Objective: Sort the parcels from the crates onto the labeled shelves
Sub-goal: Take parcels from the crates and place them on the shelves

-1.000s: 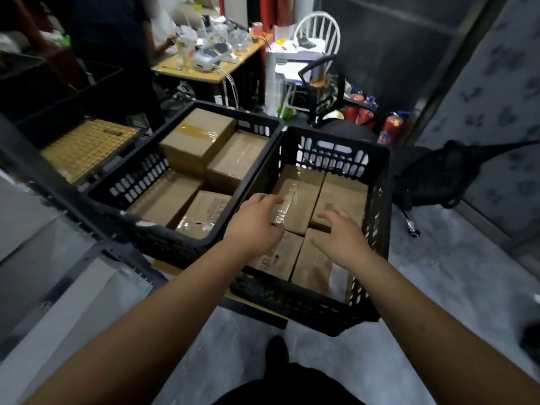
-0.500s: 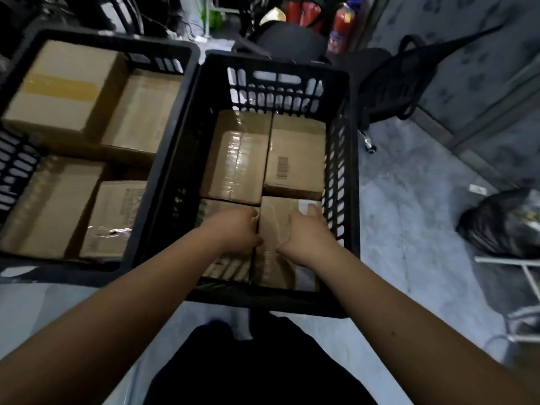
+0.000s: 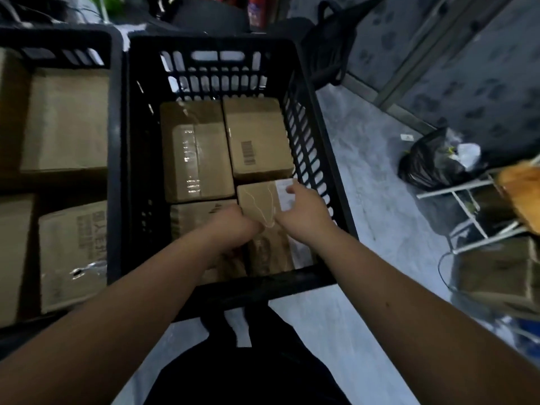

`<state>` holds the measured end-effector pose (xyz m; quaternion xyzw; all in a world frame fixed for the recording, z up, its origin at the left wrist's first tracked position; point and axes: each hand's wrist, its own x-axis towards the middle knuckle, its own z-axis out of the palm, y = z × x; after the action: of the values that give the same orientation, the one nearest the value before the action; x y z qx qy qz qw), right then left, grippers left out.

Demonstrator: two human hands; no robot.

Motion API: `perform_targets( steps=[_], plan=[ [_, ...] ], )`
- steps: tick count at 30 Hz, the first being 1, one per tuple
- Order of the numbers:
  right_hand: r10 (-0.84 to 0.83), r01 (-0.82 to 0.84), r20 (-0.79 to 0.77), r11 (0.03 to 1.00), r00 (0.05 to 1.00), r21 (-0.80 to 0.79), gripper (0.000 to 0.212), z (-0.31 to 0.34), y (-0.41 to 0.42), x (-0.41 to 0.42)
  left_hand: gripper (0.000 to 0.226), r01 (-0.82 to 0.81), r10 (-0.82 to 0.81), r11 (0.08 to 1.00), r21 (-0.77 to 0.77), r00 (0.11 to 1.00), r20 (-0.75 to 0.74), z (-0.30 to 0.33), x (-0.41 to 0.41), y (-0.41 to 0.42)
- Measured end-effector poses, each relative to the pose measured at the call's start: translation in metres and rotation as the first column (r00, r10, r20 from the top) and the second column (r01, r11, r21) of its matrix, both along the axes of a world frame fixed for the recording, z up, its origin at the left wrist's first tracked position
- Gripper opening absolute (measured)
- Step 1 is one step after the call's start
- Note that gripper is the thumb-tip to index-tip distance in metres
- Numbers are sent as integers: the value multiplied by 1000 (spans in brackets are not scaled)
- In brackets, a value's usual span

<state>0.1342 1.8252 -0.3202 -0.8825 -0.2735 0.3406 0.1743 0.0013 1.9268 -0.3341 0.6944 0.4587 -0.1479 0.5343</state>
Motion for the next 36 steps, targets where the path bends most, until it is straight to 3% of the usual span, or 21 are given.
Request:
perform_targets(
  steps=[3, 6, 10, 16, 22, 28, 33, 36],
  plan=[
    [-40, 40, 5, 999, 999, 24, 73, 0, 3, -11, 15, -39, 41, 999, -35, 997, 65, 3, 0, -4],
    [-79, 81, -38, 996, 996, 39, 86, 1, 6, -15, 8, -114, 121, 987, -111, 991, 59, 6, -2, -7],
    [-114, 122, -89, 989, 990, 87, 92, 5, 9, -15, 33, -261, 258, 939, -224, 965, -40, 10, -6, -6],
    [-84, 112, -129, 969, 988, 222, 84, 27, 7, -5, 44, -487, 496, 836, -253, 868, -31, 24, 1, -5],
    [-83, 124, -136, 937, 987, 327, 73, 64, 0, -1, 32, -616, 628, 778, -124, 770, 117, 57, 4, -16],
    [5, 74, -171, 887, 985, 455, 68, 93, -6, -4, 26, -746, 729, 660, -92, 605, 320, 87, -12, -33],
    [-41, 206, -290, 799, 956, 565, 75, 110, 6, 3, 38, -756, 732, 645, -109, 570, 374, 117, -19, -16],
    [-38, 232, -362, 828, 931, 510, 97, 123, 22, 6, 30, -780, 765, 607, -153, 523, 376, 132, -22, -4]
  ],
)
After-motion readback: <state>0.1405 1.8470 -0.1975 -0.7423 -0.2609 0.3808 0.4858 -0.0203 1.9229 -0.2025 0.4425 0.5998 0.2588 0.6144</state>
